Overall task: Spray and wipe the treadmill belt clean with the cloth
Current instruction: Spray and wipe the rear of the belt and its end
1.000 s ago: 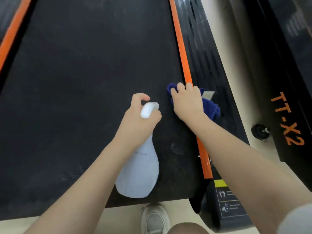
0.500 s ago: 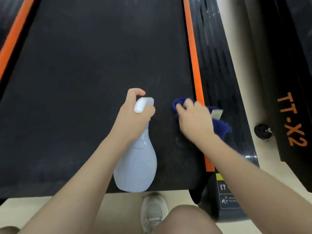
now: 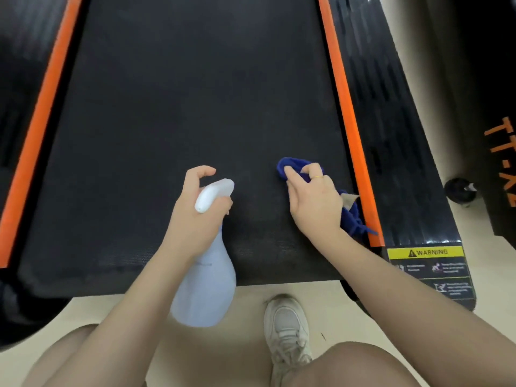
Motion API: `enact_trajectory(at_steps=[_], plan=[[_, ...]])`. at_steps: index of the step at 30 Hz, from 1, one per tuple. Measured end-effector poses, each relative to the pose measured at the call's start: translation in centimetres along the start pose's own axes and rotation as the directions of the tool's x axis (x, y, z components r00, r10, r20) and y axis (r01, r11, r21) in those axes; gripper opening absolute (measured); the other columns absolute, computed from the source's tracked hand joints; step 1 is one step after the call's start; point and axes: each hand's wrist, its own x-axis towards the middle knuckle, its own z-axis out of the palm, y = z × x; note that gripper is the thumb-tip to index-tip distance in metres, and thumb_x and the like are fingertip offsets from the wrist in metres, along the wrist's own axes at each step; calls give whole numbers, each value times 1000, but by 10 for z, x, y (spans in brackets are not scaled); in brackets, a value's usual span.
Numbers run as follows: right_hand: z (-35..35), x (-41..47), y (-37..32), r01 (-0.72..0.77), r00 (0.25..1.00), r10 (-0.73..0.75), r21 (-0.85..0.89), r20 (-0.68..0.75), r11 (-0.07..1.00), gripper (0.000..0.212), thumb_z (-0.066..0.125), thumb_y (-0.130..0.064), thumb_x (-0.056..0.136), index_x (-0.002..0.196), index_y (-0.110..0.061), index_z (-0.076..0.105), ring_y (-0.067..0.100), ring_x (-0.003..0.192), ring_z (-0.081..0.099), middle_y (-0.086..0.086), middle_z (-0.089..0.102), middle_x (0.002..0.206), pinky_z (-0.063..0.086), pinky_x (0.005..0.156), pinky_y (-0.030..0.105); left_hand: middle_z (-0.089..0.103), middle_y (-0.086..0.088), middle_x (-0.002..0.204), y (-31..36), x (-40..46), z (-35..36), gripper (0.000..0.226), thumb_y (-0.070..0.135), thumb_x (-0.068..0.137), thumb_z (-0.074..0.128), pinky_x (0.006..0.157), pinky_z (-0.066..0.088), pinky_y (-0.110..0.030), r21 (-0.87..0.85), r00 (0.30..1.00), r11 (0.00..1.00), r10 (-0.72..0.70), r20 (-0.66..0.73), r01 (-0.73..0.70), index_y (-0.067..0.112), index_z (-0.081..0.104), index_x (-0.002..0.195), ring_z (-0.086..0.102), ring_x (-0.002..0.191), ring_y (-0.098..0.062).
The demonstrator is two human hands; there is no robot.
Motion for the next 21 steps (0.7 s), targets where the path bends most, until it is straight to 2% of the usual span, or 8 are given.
enact_trajectory(at_steps=[2,5,7,9,11,14,17,21], plan=[[2,-18,-37,149,987,-155,125,36,981,27,71,-23,78,104,-16,68,30,55,51,12,60,92,39,42,29,67,6,84,-6,0,-10,44,15,84,61,69,41,-14,10,999,1000,2,-39,-1,31,43,121,59,82,4],[7,-30,-63,479,838,-511,193,191,856,32,67,-31,75,104,-17,67,29,59,51,9,61,90,44,48,33,68,10,80,-17,-2,-27,41,18,82,61,61,40,-7,1,997,1000,9,-77,-9,30,44,117,57,73,10],[3,-7,-41,405,877,-418,102,237,908,30,64,-29,80,106,-16,66,33,65,56,12,60,95,47,55,37,69,12,80,-25,-6,-37,38,23,77,59,68,43,-17,-11,998,1000,-7,-67,6,29,46,112,60,80,1],[0,16,-16,133,969,-113,-78,218,988,26,55,-26,90,112,-14,63,37,75,56,16,56,103,47,62,39,69,9,83,-31,-11,-46,31,19,80,60,70,42,-23,-16,998,1000,-7,-63,6,27,49,107,62,83,-4],[-1,12,-30,-43,986,65,-137,156,990,22,58,-24,89,106,-11,64,37,72,57,18,56,101,44,57,37,68,6,87,-35,-15,-55,28,20,80,61,72,43,-25,-17,998,1000,6,-59,-7,29,50,104,63,83,-3],[5,-31,-95,195,948,-197,34,249,980,17,71,-26,72,84,-14,67,32,55,55,12,57,80,37,44,28,68,4,92,-42,-20,-65,31,23,77,60,74,44,-26,-39,997,999,15,-71,-18,30,49,105,63,87,-5],[0,-49,-112,443,818,-466,147,338,884,21,65,-27,79,97,-16,68,31,59,54,10,58,87,35,47,28,68,4,90,-50,-24,-72,32,22,76,60,73,44,-25,-87,995,996,23,-98,-31,25,50,106,63,84,-5],[7,0,-77,173,940,-116,-154,321,973,30,40,-32,97,119,-17,54,34,89,54,11,48,113,40,66,37,69,6,86,-61,-28,-79,39,29,69,55,76,45,-27,-120,995,992,26,-91,-37,27,50,108,64,87,-9]])
